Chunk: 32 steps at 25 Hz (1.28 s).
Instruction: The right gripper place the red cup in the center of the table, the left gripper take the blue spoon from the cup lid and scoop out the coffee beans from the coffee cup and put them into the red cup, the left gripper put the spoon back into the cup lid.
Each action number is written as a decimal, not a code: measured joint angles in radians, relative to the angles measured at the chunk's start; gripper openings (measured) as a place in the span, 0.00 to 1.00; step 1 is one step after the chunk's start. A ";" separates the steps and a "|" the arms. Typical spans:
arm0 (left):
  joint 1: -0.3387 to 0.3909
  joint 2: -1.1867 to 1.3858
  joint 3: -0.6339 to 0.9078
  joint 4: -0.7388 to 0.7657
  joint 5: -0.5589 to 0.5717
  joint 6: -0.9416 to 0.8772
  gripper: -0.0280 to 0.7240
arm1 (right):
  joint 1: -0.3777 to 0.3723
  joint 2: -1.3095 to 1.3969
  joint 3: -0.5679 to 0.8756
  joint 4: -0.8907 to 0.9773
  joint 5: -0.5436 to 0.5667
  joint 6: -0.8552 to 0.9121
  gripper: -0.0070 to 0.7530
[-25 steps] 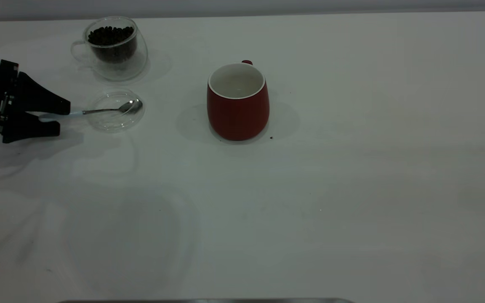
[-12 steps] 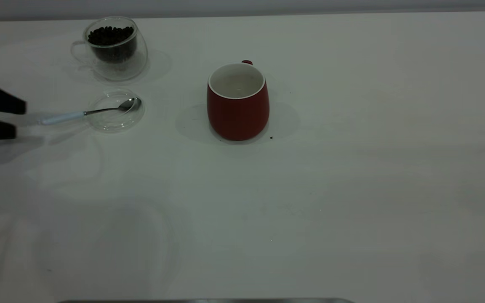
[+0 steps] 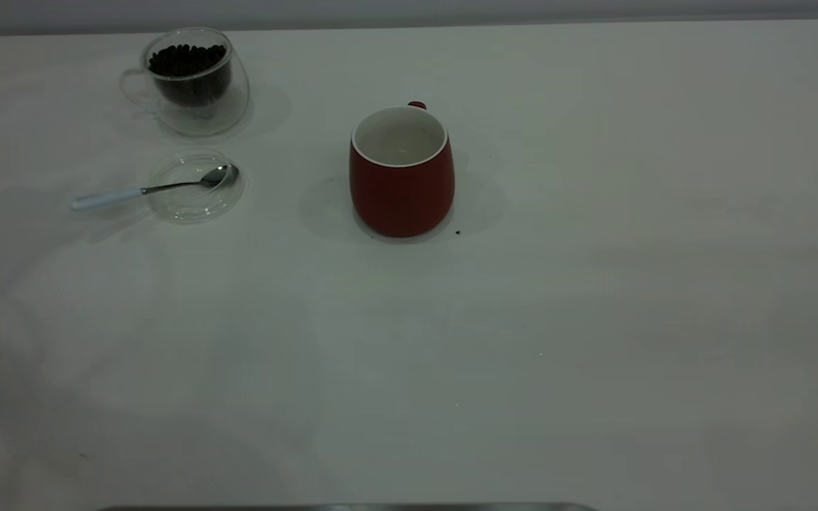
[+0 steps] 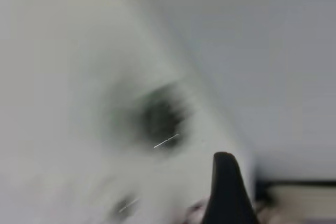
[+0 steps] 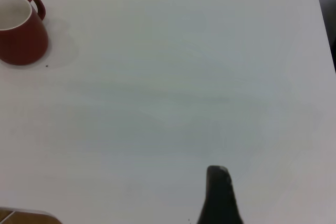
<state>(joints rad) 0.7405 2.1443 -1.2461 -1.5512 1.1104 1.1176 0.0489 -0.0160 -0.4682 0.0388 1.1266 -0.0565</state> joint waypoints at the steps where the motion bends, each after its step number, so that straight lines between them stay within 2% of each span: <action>1: -0.005 -0.047 0.000 -0.029 0.015 0.000 0.79 | 0.000 0.000 0.000 0.000 0.000 0.000 0.78; 4: -0.029 -0.200 0.001 -0.087 0.031 0.000 0.79 | 0.000 0.000 0.000 0.000 0.000 0.000 0.78; 7: -0.067 -0.363 0.001 -0.084 0.045 0.000 0.79 | 0.000 0.000 0.000 0.000 0.000 0.000 0.78; 12: -0.152 -0.629 0.002 0.050 0.032 -0.003 0.79 | 0.000 0.000 0.000 0.000 0.000 0.000 0.78; 16: -0.231 -0.815 0.002 0.282 -0.089 -0.083 0.79 | 0.000 0.000 0.000 0.000 0.000 0.000 0.78; 20: -0.307 -0.941 0.002 0.597 -0.169 -0.297 0.79 | 0.000 0.000 0.000 0.000 0.000 0.000 0.78; 23: -0.368 -0.998 0.006 0.885 -0.149 -0.528 0.79 | 0.000 0.000 0.000 0.000 0.000 0.000 0.78; 26: -0.424 -1.034 0.009 1.144 -0.047 -0.771 0.79 | 0.000 0.000 0.000 0.000 0.000 0.000 0.78; 28: -0.453 -1.046 0.014 1.266 0.052 -0.880 0.79 | 0.000 0.000 0.000 0.000 0.000 0.000 0.78; 32: -0.485 -1.086 0.094 1.399 0.055 -0.979 0.76 | 0.000 0.000 0.000 0.000 0.000 0.000 0.78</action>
<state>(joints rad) 0.2557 1.0584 -1.1526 -0.1525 1.1655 0.1388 0.0489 -0.0160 -0.4682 0.0388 1.1266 -0.0565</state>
